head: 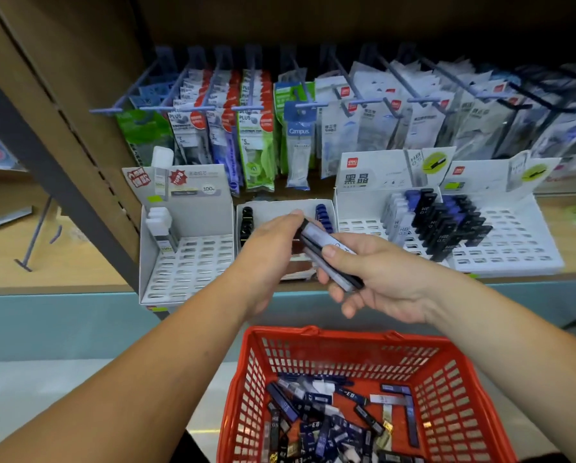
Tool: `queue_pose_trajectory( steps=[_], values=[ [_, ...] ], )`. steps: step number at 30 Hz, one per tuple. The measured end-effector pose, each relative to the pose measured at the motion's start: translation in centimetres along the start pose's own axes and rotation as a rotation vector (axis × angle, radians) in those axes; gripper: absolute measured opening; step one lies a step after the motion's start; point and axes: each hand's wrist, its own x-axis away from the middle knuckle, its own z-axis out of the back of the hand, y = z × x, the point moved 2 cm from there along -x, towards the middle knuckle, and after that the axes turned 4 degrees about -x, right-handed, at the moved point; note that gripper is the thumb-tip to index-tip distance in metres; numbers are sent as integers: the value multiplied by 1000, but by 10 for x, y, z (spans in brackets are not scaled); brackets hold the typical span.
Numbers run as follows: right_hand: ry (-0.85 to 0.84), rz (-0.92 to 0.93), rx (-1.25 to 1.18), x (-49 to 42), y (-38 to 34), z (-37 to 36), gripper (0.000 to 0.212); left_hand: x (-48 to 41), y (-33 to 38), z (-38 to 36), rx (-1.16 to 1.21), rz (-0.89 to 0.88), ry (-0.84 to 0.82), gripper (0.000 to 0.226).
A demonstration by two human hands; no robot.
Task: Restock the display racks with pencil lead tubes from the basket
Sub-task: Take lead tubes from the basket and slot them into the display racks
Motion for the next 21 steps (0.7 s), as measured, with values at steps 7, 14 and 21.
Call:
queue_pose_trajectory(
  steps=[7,14,21],
  values=[
    [102,-30,67,10,8,28,23,-11,0,15,137,-32,163,33],
    [240,43,-63,13,10,41,22,-6,-3,-1,140,-25,44,11],
    [156,-5,-125,15,15,52,32,-5,-1,-26,-6,19,72,13]
  ],
)
